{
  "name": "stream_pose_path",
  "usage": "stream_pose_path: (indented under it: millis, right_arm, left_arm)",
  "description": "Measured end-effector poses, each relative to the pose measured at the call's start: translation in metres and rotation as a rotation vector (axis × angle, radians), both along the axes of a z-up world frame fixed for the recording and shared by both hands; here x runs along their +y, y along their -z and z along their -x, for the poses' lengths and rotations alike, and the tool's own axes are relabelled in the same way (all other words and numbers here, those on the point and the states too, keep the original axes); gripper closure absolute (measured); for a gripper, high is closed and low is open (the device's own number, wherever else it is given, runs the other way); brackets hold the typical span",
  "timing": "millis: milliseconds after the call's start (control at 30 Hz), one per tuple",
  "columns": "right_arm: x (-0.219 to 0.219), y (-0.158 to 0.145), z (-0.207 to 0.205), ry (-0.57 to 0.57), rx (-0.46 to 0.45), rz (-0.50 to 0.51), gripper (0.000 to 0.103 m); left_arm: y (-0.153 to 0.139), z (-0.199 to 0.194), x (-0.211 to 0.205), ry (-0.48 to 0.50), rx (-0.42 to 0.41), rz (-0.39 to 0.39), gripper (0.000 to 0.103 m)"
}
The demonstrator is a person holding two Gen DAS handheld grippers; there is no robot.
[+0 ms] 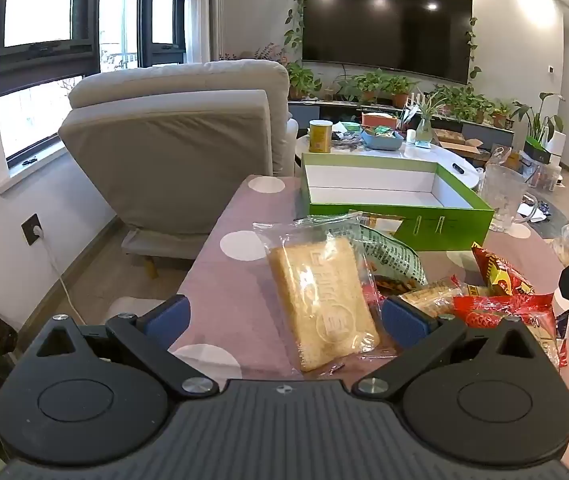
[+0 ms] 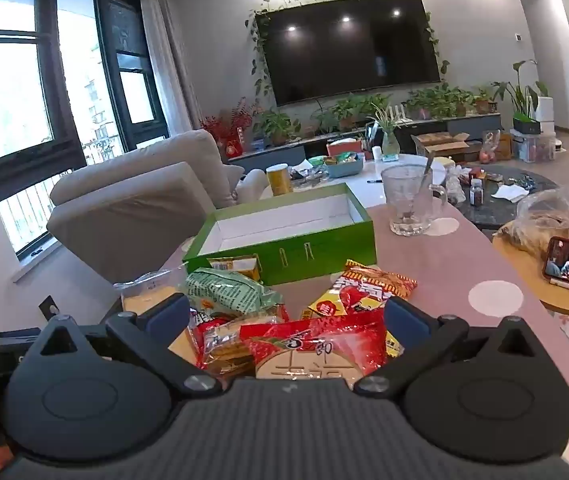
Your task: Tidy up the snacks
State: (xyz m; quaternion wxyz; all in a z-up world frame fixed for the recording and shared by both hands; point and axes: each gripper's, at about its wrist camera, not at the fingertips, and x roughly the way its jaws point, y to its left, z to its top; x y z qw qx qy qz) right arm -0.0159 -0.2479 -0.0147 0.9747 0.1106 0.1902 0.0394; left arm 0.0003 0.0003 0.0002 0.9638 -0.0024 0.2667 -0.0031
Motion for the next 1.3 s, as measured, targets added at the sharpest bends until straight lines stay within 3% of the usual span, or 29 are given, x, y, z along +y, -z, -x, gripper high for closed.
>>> stream_pose_path:
  millis: [167,367,1300]
  right_arm:
    - [-0.005,0.002,-0.007,-0.025,0.019,-0.001,0.038]
    - [0.009,0.0,0.003,-0.005,-0.035,0.053,0.038]
    - [0.007,0.0,-0.003,0.01,0.026,0.052,0.038]
  left_arm:
    - [0.0,0.0,-0.001,0.026,-0.003,0.022,0.0]
    - [-0.003,0.005,0.005,0.052,-0.002,0.033,0.0]
    - [0.005,-0.001,-0.002,0.076,-0.002,0.035,0.001]
